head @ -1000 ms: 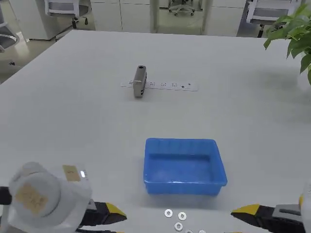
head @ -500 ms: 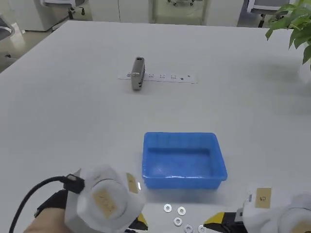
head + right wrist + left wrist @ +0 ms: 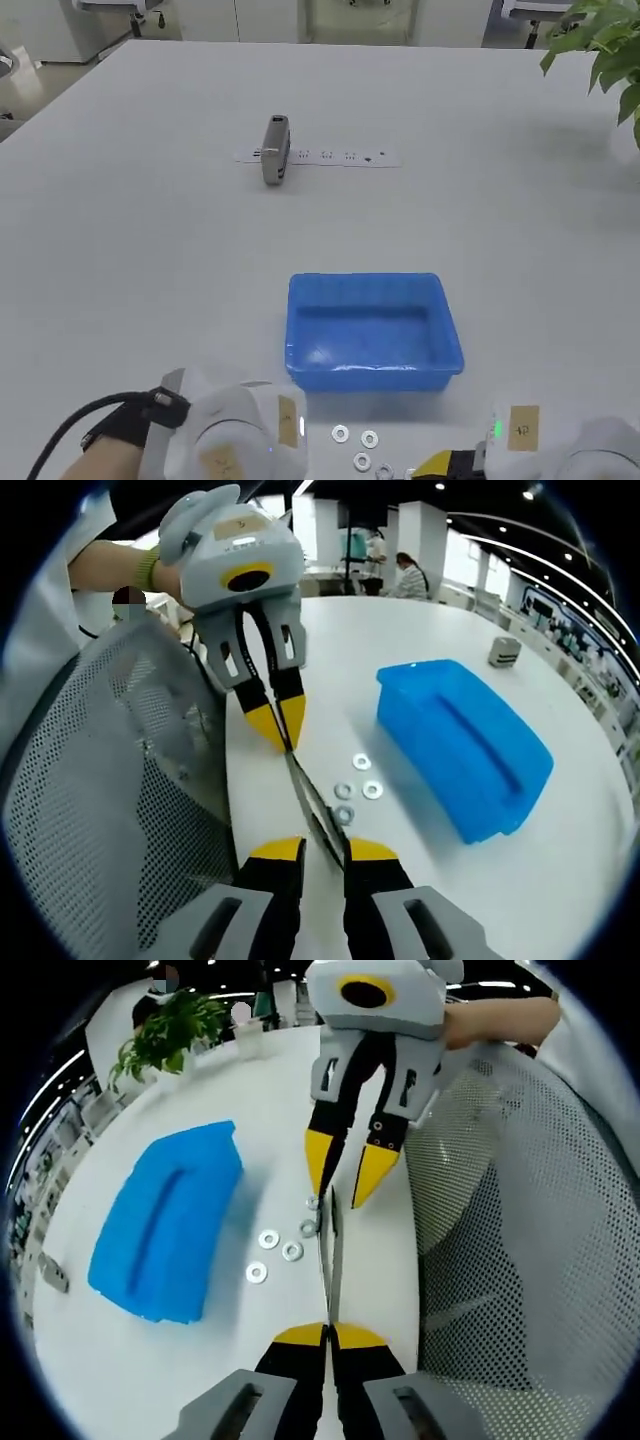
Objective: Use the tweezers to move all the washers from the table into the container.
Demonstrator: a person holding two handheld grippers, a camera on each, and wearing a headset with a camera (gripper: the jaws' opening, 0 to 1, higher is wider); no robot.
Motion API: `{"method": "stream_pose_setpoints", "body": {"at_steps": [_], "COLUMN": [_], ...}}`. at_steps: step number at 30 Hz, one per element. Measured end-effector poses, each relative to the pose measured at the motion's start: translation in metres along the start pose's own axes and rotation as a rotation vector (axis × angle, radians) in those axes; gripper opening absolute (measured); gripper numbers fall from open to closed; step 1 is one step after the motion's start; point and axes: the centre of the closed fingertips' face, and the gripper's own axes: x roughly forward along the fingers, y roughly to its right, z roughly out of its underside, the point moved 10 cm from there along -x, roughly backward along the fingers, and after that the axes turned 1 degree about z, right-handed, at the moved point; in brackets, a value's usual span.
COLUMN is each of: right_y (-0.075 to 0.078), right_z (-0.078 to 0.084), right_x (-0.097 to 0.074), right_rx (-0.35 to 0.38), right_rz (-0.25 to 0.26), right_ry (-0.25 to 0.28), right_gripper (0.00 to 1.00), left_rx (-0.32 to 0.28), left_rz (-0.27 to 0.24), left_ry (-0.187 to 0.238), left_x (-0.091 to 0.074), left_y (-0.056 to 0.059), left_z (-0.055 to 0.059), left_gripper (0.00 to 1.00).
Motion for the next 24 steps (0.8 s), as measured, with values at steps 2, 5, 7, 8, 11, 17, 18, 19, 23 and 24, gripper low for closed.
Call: {"method": "stream_pose_setpoints", "body": {"at_steps": [2, 5, 7, 8, 11, 17, 18, 19, 23, 24], "right_y": [-0.001, -0.002, -0.004, -0.004, -0.006, -0.007, -0.007, -0.007, -0.006, -0.006], "right_z": [-0.001, -0.002, -0.003, -0.003, -0.003, -0.003, -0.003, -0.003, -0.004, -0.004], "right_x": [0.001, 0.002, 0.002, 0.002, 0.002, 0.001, 0.001, 0.001, 0.0, 0.0], "right_rx": [-0.012, -0.024, -0.033, -0.036, -0.051, -0.053, -0.051, -0.053, -0.054, -0.06], "right_rz": [-0.005, -0.012, -0.02, -0.025, -0.03, -0.029, -0.03, -0.029, -0.029, -0.032], "right_ry": [0.001, 0.002, 0.006, 0.007, 0.007, 0.012, 0.016, 0.019, 0.033, 0.038], "right_gripper": [0.11, 0.11, 0.12, 0.11, 0.11, 0.11, 0.1, 0.1, 0.09, 0.08], "left_rx": [0.051, 0.06, 0.064, 0.07, 0.074, 0.09, 0.098, 0.105, 0.126, 0.129], "left_rz": [0.016, 0.006, 0.001, -0.008, -0.018, -0.019, -0.018, -0.019, -0.017, -0.014], "left_ry": [0.008, 0.011, 0.019, 0.027, 0.055, 0.111, 0.115, 0.117, 0.129, 0.13], "left_x": [-0.003, -0.01, -0.016, -0.02, -0.03, -0.046, -0.048, -0.049, -0.053, -0.054], "left_y": [0.003, 0.005, 0.006, 0.007, 0.008, 0.012, 0.013, 0.013, 0.013, 0.012], "left_z": [-0.003, -0.008, -0.011, -0.013, -0.021, -0.04, -0.043, -0.046, -0.056, -0.059], "left_gripper": [0.0, 0.0, 0.0, 0.0, 0.0, 0.0, 0.0, 0.0, 0.0, 0.0]}}
